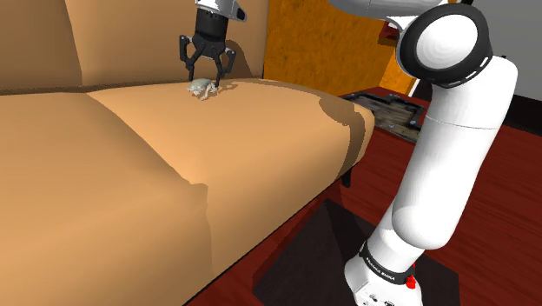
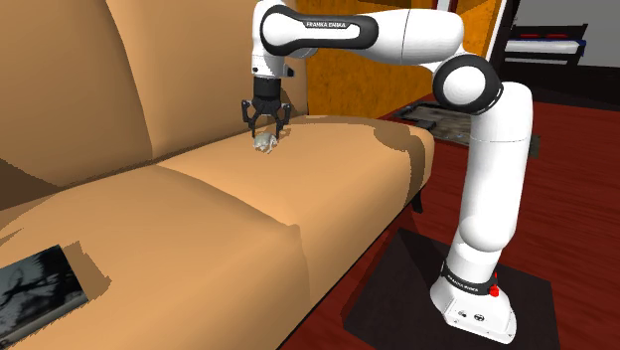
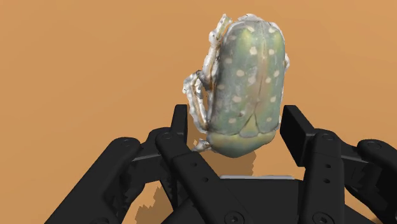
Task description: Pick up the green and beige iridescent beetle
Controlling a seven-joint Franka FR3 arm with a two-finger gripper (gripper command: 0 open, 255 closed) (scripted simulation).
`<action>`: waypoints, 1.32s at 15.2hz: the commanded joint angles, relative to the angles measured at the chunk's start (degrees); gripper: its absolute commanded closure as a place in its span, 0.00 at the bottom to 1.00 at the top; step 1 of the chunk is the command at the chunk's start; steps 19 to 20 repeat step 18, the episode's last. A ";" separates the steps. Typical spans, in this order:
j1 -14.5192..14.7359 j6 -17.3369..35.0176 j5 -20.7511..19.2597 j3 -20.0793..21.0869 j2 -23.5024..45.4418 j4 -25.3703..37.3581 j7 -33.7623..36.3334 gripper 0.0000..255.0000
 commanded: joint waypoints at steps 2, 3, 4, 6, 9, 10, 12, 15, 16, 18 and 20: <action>0.01 -1.08 -0.08 -0.01 0.35 1.25 0.09 1.00; 0.07 -1.96 -0.16 0.01 0.64 2.42 0.24 1.00; 0.13 -2.85 -0.24 0.03 0.94 3.61 0.39 1.00; 0.26 -4.66 -0.43 0.08 1.61 6.11 0.70 1.00; 0.52 -7.52 -0.75 0.16 2.84 10.19 1.19 1.00; 0.63 -8.51 -0.87 0.19 3.31 11.66 1.37 1.00; 0.87 -10.57 -1.14 0.26 4.37 14.79 1.75 1.00; 1.37 -13.92 -1.65 0.36 6.33 20.10 2.36 1.00; 1.58 -15.14 -1.85 0.41 7.11 22.09 2.58 1.00; 1.61 -15.31 -1.88 0.40 7.22 22.38 2.61 1.00; 1.61 -15.31 -1.88 0.40 7.22 22.38 2.61 1.00</action>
